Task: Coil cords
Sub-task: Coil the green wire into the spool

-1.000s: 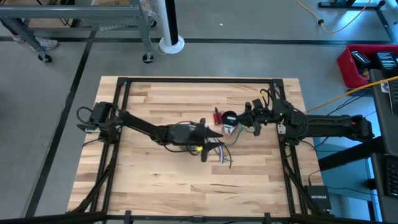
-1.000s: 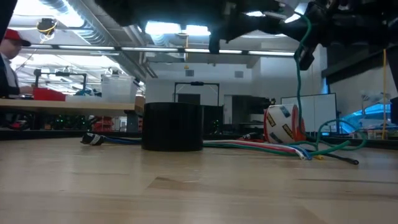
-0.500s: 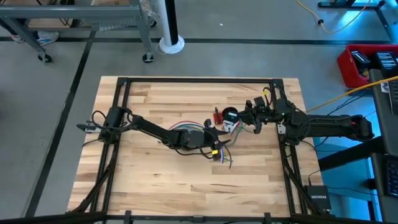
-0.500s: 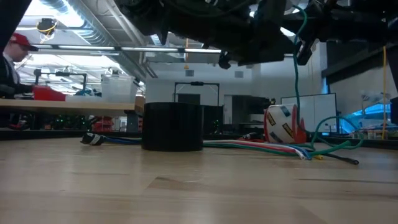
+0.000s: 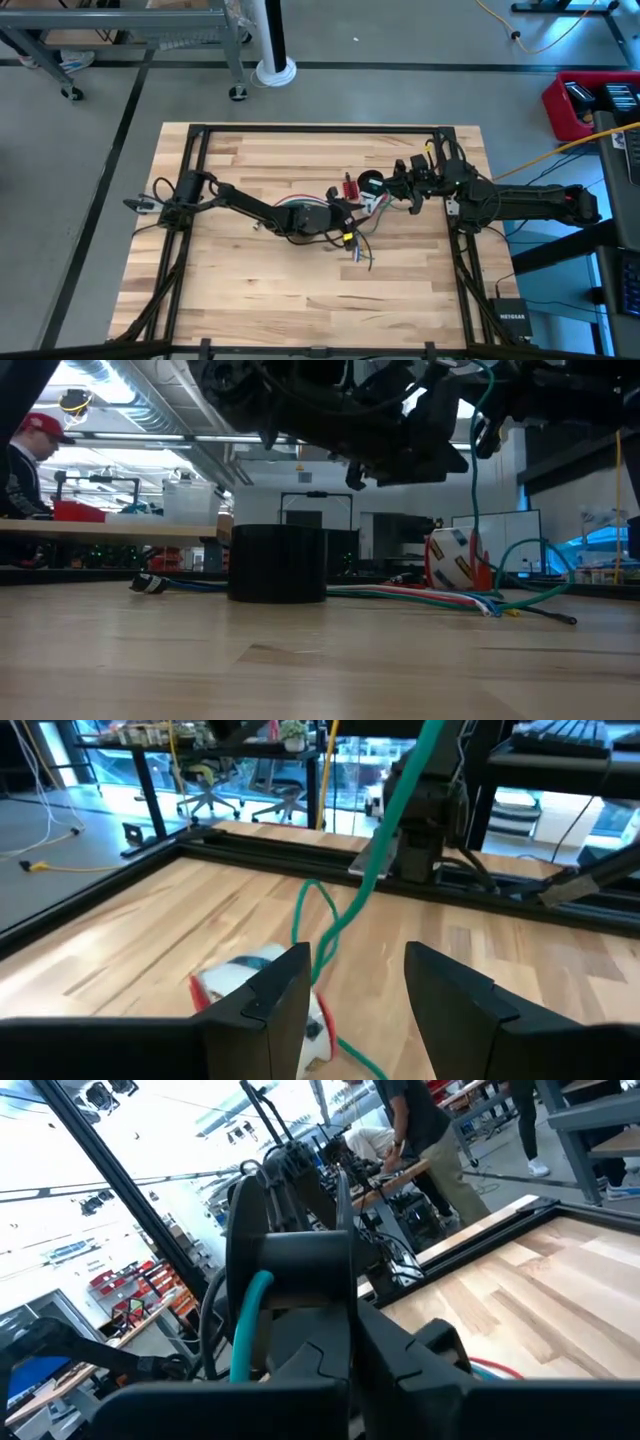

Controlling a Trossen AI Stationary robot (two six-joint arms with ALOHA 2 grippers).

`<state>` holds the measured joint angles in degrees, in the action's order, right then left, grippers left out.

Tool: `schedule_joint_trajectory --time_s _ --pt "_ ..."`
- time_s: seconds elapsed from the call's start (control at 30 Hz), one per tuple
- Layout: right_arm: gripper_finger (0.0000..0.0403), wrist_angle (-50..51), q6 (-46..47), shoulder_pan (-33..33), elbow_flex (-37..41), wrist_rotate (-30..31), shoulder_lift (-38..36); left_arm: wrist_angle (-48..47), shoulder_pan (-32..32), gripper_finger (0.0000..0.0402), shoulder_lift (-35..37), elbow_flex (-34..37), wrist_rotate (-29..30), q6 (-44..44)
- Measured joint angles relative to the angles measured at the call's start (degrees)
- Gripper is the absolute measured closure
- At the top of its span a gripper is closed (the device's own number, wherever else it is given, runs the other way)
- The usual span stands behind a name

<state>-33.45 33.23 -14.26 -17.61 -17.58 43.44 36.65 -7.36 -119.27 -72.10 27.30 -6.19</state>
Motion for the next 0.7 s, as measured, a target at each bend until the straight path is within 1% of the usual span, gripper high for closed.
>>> schedule_joint_trajectory --time_s 0.1,0.37,0.7 --pt "0.0401 0.0 0.0 0.0 0.0 0.0 0.0 0.6 0.3 0.0245 -1.4 -1.0 -0.1 0.0" --pt "0.0400 -0.4 0.3 0.0 0.0 0.0 0.0 0.6 1.5 0.0245 -6.0 -7.4 -0.2 2.1" --pt "0.0400 -1.5 1.2 0.0 0.0 0.0 0.0 0.5 2.5 0.0245 -6.7 -8.3 -0.1 1.6"
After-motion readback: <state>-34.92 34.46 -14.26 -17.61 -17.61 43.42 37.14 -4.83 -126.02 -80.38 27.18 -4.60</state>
